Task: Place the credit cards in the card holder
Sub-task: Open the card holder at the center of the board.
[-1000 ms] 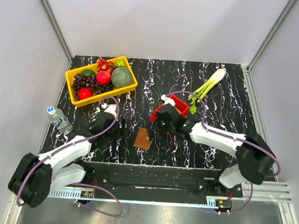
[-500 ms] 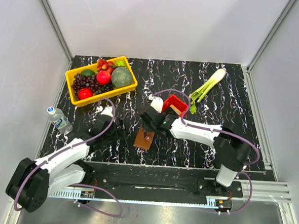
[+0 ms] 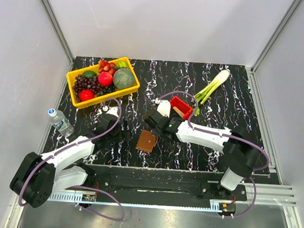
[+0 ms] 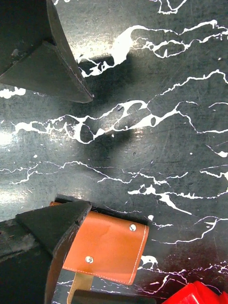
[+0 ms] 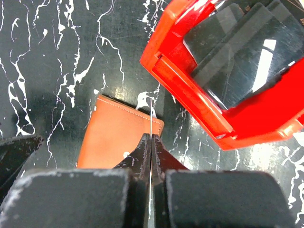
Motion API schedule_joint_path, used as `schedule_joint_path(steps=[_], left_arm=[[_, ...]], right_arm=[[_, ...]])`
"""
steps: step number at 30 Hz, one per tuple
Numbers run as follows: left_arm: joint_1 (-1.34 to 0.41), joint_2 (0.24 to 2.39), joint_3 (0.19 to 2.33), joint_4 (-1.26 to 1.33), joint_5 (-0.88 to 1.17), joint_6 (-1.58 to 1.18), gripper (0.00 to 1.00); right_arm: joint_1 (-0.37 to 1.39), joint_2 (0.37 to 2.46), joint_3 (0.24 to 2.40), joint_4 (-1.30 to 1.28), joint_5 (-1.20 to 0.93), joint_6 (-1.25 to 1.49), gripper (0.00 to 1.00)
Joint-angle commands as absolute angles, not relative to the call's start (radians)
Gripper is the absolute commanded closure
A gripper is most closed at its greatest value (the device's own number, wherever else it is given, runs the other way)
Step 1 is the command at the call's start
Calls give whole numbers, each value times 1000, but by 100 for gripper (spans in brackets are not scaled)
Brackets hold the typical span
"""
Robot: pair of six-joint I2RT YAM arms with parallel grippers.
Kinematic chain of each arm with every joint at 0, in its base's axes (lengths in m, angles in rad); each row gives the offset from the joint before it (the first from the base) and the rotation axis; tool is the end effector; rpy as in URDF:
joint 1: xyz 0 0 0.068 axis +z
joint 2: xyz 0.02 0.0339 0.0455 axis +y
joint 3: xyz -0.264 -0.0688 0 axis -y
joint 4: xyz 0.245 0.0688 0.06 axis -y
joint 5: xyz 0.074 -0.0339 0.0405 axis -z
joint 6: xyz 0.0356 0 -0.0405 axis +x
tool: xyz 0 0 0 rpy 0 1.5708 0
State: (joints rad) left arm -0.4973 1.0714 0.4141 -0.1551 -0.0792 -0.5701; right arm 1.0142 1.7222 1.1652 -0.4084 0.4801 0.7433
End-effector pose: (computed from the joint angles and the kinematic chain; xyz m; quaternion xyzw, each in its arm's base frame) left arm 0.1767 -0.0927 0.1636 -0.0484 0.9271 -0.1565 0.3372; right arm 0.2039 0.2966 0.2091 -0.0550 0.9282 0.0781 0.3595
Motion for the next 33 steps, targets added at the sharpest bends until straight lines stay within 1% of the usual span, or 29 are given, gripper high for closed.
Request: schedule_joint_path(steps=[1,13,18,20,24,28,32,33], left_arm=[[-520,1089,488,-110,-54,-525,11],[-695,1229,621,-164,-164,-489,12],[-715,1285,626,-152,-172,-517,12],[-715,1304,608,-126,-150,-532,12],[-715,1337,555,-22,-83,-580,12],[-715,1385,531,64,-17,-615,16],[-713,1387,508,117,20,-641,17],[-715,1385,506,121,28,-643,18]], right_arm=[[1023,1618,1118,-422,522,762,100],[1015,1588,982,-321,465,917,100],[989,1566,885,-181,365,985,100],[979,1562,865,-151,330,1008,100],[977,1534,818,-71,325,1028,100],[962,1523,802,-35,296,1035,100],[954,1516,778,-9,273,1048,100],[951,1511,773,32,268,1057,100]])
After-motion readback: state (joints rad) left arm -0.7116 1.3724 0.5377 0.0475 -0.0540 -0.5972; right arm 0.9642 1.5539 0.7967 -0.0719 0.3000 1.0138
